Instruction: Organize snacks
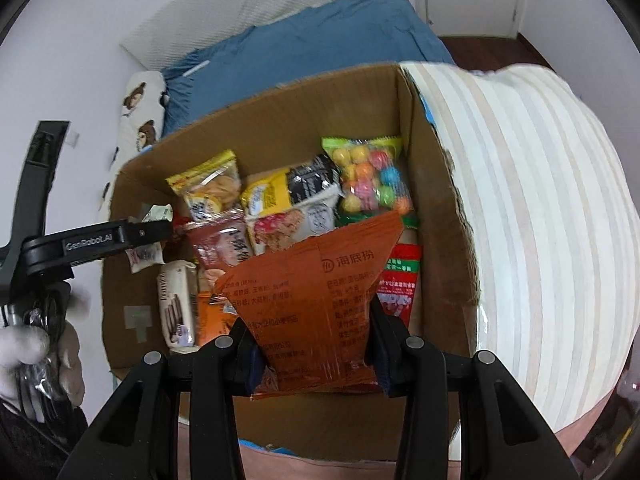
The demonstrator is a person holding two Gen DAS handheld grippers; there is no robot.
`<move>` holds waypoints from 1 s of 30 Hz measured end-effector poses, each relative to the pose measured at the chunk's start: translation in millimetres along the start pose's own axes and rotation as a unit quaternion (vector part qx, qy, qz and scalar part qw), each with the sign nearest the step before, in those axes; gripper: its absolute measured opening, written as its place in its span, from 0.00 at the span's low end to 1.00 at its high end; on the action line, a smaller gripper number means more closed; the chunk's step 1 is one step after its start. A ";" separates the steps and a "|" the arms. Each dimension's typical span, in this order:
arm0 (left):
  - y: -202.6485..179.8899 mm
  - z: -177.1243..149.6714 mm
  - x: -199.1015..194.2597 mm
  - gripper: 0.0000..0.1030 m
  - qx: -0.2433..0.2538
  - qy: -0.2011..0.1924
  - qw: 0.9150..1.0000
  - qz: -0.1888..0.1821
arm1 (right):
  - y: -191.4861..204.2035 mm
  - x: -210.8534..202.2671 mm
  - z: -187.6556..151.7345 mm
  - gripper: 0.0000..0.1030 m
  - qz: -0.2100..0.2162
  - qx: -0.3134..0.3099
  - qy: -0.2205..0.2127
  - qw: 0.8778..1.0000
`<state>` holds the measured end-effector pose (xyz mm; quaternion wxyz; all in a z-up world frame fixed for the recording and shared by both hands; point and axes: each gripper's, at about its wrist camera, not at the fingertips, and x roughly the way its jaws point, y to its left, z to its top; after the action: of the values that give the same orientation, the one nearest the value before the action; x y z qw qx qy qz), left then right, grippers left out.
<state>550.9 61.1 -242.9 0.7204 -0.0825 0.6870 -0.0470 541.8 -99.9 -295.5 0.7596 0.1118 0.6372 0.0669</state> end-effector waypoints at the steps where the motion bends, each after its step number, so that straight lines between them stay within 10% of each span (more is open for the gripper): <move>1: 1.2 -0.3 6.2 0.56 -0.001 0.010 1.000 0.000 | -1.4 7.0 0.7 0.53 -0.007 0.003 0.017 1.000; 3: 0.5 -2.9 8.9 0.60 0.005 0.006 1.000 0.013 | -3.7 18.4 0.1 0.94 -0.025 0.007 0.042 0.999; 12: -5.6 -23.6 -0.7 0.92 0.007 -0.010 1.000 0.006 | 2.5 28.6 -6.6 0.95 -0.049 -0.007 0.046 0.998; 30: -26.3 -100.4 -66.2 0.93 0.014 -0.114 0.993 0.023 | 16.5 -14.4 -24.4 0.95 -0.068 -0.030 -0.011 0.997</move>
<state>448.6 41.8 -177.4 0.7958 -0.0617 0.6016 -0.0304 515.9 -85.4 -281.5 0.7727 0.0456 0.6323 0.0327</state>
